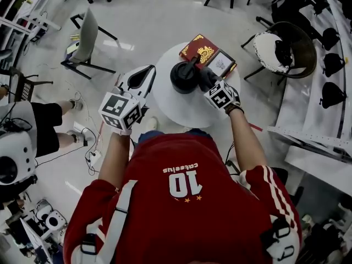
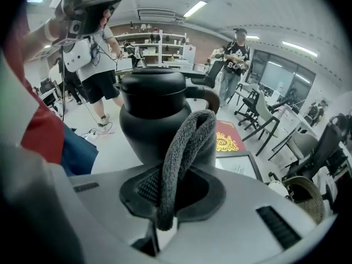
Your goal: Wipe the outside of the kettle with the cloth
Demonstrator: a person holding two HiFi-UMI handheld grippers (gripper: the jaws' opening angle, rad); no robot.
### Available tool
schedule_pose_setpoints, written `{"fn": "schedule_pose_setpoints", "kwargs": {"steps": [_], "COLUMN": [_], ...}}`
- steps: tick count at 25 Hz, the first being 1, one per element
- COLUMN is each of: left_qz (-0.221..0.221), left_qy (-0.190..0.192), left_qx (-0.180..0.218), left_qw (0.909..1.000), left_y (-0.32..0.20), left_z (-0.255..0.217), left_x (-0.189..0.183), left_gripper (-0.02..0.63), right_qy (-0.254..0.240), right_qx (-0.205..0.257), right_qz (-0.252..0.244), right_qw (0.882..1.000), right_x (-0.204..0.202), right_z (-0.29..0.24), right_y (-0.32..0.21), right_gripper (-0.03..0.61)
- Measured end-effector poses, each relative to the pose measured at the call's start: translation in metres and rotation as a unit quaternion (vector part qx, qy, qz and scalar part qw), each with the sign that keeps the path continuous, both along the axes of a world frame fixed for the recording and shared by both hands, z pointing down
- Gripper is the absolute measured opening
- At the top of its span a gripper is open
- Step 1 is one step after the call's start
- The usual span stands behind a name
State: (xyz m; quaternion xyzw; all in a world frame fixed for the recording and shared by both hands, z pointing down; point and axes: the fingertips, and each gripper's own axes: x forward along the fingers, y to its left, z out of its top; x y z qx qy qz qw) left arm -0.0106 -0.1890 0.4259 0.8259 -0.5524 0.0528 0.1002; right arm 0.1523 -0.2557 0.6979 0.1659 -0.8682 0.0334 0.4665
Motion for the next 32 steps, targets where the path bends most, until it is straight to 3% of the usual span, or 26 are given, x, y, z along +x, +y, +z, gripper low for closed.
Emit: {"fn": "schedule_pose_setpoints", "kwargs": {"steps": [7,16,32], "left_qz": [-0.020,-0.025,0.009], "left_qy": [-0.004,-0.008,-0.003], "left_qx": [-0.009,-0.018,-0.015], "left_qw": [0.9997,0.9995,0.9998], "left_y": [0.002,0.006,0.014], "left_z": [0.003,0.004,0.001], "left_x": [-0.009,-0.013,-0.018], "left_gripper": [0.007,0.006,0.006], "right_qy": [0.013,0.010,0.002], "right_qx": [-0.023,-0.043,-0.057], "right_qz": [-0.026,-0.023,0.010], "right_qw": [0.999,0.999,0.998], "right_x": [-0.011,-0.018,-0.023], "right_z": [0.025,0.033,0.031], "right_y": [0.003,0.010,0.046], "right_gripper": [0.044,0.044,0.044]}}
